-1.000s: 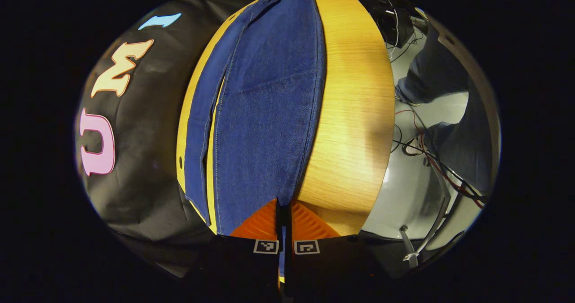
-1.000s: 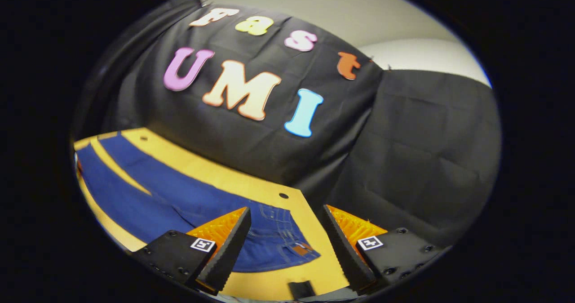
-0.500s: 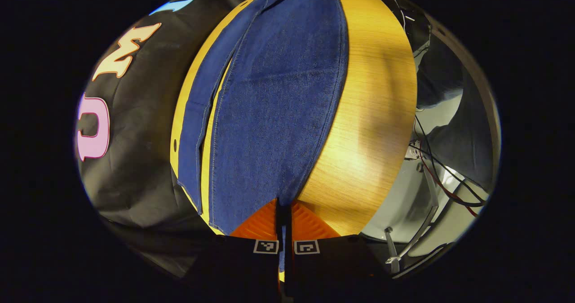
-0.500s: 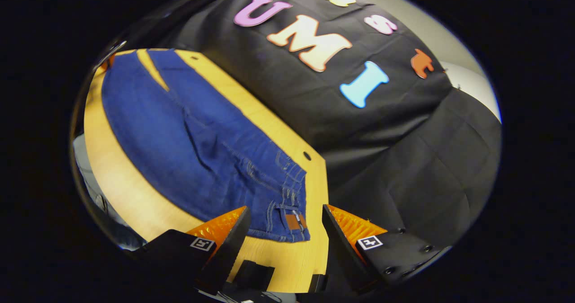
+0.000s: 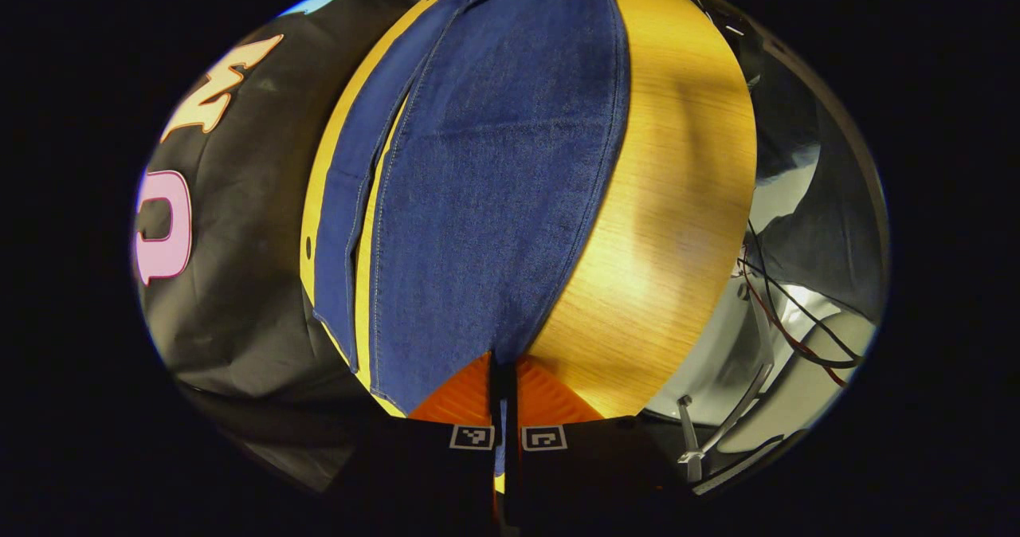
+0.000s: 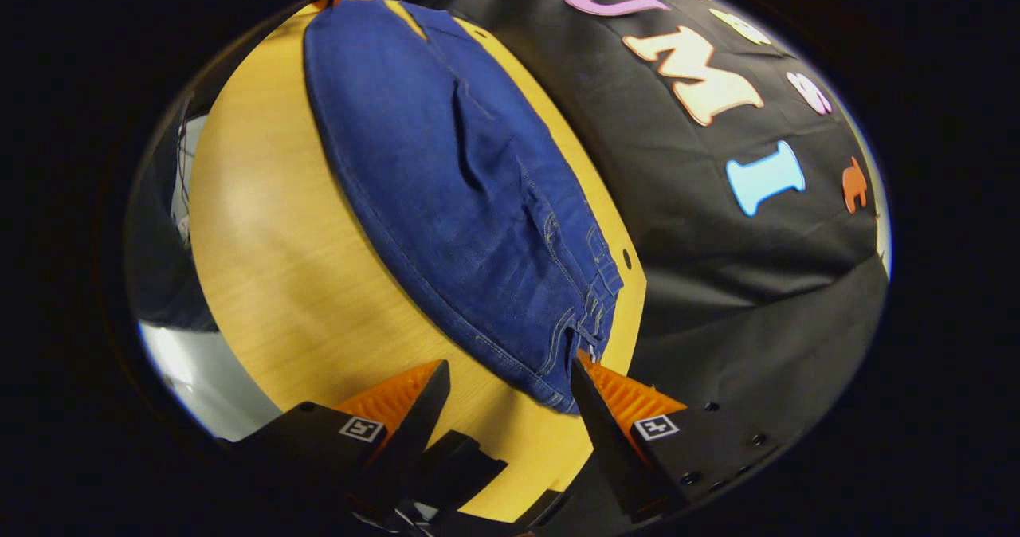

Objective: Grasp the waist and the cuffs of the jeans and fold them to make the two legs overlap; first hold the waist and fold one-third of the jeans toward the cuffs, then hold the cuffs and fold the remaining one-third in the same direction to finish folding.

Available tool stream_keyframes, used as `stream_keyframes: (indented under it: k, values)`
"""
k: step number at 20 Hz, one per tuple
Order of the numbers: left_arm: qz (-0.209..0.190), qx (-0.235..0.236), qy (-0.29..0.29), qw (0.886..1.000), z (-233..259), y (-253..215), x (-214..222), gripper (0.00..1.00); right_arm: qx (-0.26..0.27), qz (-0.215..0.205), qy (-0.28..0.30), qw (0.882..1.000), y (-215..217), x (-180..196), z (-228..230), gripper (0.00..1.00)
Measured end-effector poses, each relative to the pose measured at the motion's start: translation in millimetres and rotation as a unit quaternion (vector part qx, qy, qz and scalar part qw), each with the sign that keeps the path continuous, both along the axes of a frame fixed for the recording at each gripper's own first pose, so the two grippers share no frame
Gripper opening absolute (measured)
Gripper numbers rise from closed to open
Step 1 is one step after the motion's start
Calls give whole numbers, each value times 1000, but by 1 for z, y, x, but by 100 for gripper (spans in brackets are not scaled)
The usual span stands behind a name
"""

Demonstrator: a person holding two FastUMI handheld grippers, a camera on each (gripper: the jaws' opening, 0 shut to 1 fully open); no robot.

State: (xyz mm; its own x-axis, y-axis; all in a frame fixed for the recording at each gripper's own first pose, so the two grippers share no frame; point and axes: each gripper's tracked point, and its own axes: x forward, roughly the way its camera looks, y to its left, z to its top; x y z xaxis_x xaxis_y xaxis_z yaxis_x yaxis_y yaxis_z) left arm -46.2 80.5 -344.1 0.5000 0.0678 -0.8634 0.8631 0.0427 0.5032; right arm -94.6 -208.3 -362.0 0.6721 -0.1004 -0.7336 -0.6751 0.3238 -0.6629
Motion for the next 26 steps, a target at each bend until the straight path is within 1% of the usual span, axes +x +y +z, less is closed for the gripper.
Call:
stream_keyframes:
  k: [1, 2, 4, 5, 6, 7, 9, 10, 11, 13, 14, 15, 18, 20, 24, 26]
  values:
    - [1, 1, -1, 1000, 0, 0, 0, 0, -13, 15, 4, 1000, 0, 3, -4, 94]
    - [1, 2, -2, 1000, 0, 0, 0, 0, -26, 30, 7, 999, -1, 3, -5, 94]
    - [4, 4, -2, 1000, 0, 0, 0, 0, -46, 50, 7, 998, 0, 22, -14, 81]
    - [5, 4, -1, 1000, 0, 0, 0, 0, -50, 54, 4, 997, -2, 31, -19, 77]
    - [6, 6, -1, 1000, 0, -1, 0, 0, -48, 51, 9, 998, -2, 36, -23, 72]
    - [6, 7, 0, 1000, 0, 0, 0, 0, -44, 43, 20, 998, -3, 40, -34, 65]
    - [12, 9, 0, 1000, 0, 1, -1, 0, -37, 33, 35, 998, 1, 40, -43, 37]
    - [16, 9, 1, 1000, 0, 0, -1, 0, -38, 32, 26, 998, 2, 41, -41, 12]
    - [19, 8, 1, 1000, 0, 1, -1, 0, -35, 29, 16, 999, 1, 42, -35, 7]
    - [35, -2, 9, 999, 0, 1, -2, 0, -13, -5, 14, 1000, -1, 38, -32, 5]
    - [50, -12, 17, 999, 0, -1, -3, 0, 0, -25, 4, 1000, 0, 41, -26, 4]
    - [65, -20, 20, 998, 3, -1, -2, 0, 12, -46, -8, 999, -1, 46, -20, 4]
    - [102, -43, 16, 994, 15, -9, 5, 0, 39, -86, -44, 995, 7, 63, 11, 4]
    - [124, -55, 9, 991, 26, -10, 17, 0, 55, -104, -66, 991, 13, 76, 29, 4]
    - [150, -78, -23, 985, 49, -11, 54, 0, 71, -117, -104, 985, 25, 116, 59, 4]
    - [172, -93, -44, 980, 62, -15, 81, 0, 89, -137, -127, 978, 29, 136, 73, 4]
